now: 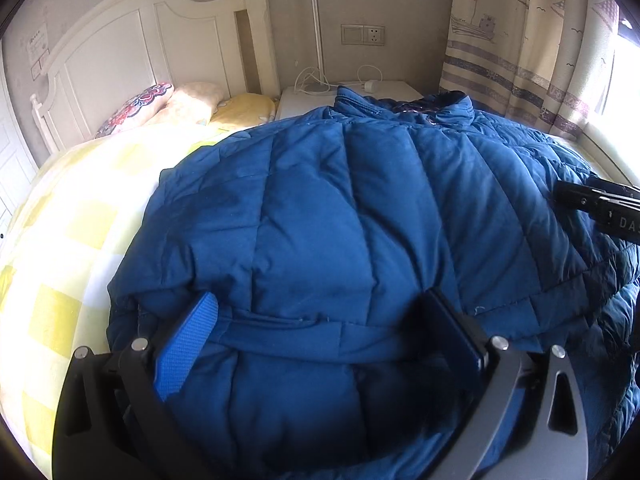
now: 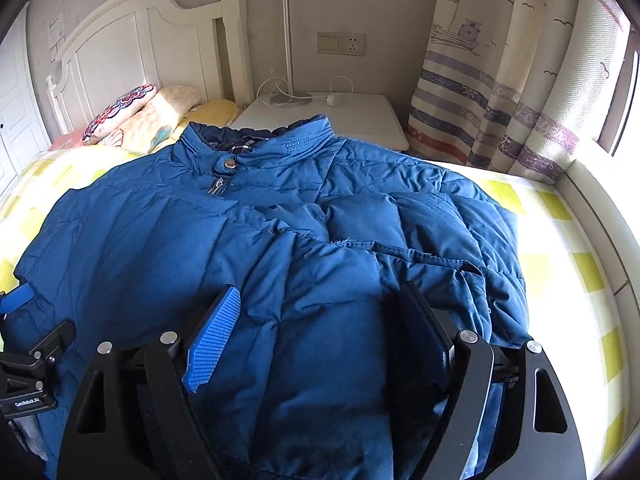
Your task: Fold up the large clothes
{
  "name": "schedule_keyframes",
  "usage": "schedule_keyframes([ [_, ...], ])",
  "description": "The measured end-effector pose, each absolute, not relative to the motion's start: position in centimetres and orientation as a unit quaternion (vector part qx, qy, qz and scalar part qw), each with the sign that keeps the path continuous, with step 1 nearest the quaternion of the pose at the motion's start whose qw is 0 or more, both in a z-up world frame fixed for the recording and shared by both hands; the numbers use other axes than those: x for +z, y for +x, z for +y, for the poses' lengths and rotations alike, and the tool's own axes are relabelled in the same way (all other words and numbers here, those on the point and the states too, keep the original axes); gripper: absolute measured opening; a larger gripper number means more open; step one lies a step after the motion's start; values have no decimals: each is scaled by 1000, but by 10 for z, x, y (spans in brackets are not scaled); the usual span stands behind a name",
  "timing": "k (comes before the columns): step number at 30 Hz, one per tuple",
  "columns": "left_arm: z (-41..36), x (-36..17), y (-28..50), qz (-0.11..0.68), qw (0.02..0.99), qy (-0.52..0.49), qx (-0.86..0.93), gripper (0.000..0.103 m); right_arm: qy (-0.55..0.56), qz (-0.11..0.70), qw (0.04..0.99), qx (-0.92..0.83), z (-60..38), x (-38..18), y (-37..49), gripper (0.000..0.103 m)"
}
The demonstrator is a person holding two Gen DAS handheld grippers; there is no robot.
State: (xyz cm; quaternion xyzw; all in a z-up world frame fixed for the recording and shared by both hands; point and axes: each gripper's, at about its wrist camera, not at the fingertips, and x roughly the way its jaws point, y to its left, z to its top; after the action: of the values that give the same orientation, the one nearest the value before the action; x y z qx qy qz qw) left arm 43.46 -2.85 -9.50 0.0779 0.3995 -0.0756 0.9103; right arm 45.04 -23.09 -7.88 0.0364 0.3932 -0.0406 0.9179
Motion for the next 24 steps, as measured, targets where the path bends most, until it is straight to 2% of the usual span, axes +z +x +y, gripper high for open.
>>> schedule_keyframes([
  [3, -29, -95, 434, 399, 911, 76, -76, 101, 59, 356, 931, -53, -238, -64, 418, 78],
  [8, -27, -96, 434, 400, 910, 74, -78, 101, 50, 390, 918, -43, -247, -95, 405, 80],
  [15, -26, -98, 436, 401, 910, 71, -80, 101, 62, 395, 916, -35, -250, -97, 410, 84],
  [19, -22, -90, 427, 396, 913, 65, -79, 100, 84, 383, 919, -47, -252, -81, 389, 82],
  [22, -18, -73, 393, 370, 922, 32, -111, 100, 46, 355, 934, -12, -227, -58, 355, 82],
  [24, -28, -72, 373, 376, 916, 42, -134, 100, 2, 364, 931, 22, -204, -57, 341, 82],
])
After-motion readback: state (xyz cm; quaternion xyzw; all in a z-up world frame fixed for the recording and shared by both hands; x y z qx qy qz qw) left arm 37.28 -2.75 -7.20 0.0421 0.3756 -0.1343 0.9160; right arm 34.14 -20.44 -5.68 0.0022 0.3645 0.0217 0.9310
